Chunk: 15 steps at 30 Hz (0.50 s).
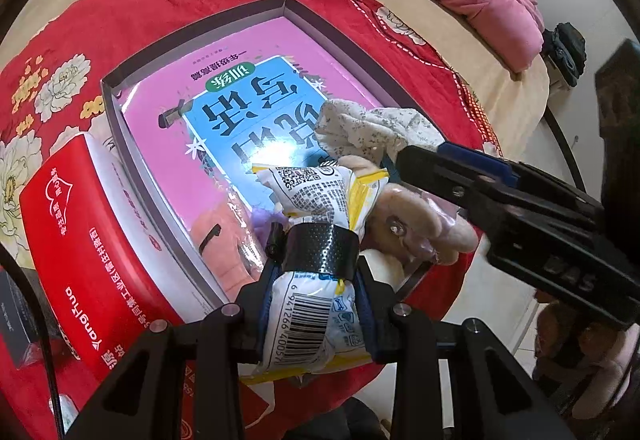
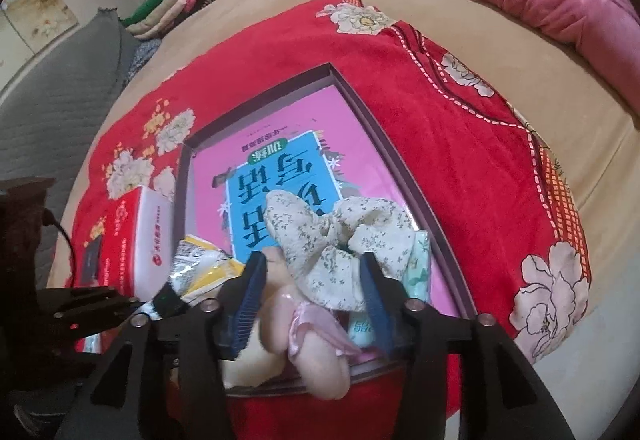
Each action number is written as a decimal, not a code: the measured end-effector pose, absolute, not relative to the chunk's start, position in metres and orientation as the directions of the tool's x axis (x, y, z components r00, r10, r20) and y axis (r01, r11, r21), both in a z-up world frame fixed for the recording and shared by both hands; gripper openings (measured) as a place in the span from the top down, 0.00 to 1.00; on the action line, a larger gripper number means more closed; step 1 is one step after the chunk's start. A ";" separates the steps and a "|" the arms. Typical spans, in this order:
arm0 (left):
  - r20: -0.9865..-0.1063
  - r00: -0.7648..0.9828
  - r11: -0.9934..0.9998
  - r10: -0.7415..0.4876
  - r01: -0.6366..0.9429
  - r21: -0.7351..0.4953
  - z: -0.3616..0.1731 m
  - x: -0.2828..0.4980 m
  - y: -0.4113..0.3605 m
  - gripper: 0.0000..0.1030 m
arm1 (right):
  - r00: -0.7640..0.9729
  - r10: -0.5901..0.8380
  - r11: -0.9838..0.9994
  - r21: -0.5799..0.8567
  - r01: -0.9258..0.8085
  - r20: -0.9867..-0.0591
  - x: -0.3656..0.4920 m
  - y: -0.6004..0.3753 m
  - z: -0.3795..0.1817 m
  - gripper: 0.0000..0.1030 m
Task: Organize soft objects
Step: 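Open the right tool to drop the scrunchie while left tool lowers and releases the snack bag into the box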
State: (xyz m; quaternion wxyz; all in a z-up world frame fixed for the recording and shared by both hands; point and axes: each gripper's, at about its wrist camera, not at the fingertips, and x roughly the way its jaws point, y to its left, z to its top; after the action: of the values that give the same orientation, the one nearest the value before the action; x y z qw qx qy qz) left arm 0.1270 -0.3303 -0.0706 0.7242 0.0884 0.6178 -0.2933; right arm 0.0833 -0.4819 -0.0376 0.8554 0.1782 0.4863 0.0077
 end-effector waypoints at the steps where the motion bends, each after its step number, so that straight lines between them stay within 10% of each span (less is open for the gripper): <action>1: -0.947 0.064 0.813 -0.315 0.534 -0.234 -0.071 0.127 -0.330 0.65 | 0.533 0.187 0.934 0.318 0.164 -0.825 0.081 -0.483 -0.035 0.48; 15: -0.941 0.038 0.807 -0.336 0.527 -0.267 -0.071 0.130 -0.331 0.65 | 0.622 0.151 0.911 0.353 0.215 -0.768 0.045 -0.501 0.009 0.42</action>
State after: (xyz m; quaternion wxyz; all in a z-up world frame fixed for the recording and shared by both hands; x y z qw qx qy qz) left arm 0.1304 -0.3306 -0.0706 0.7165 0.0762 0.6246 -0.3012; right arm 0.0452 -0.5005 0.0089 0.8756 0.2106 0.4344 -0.0183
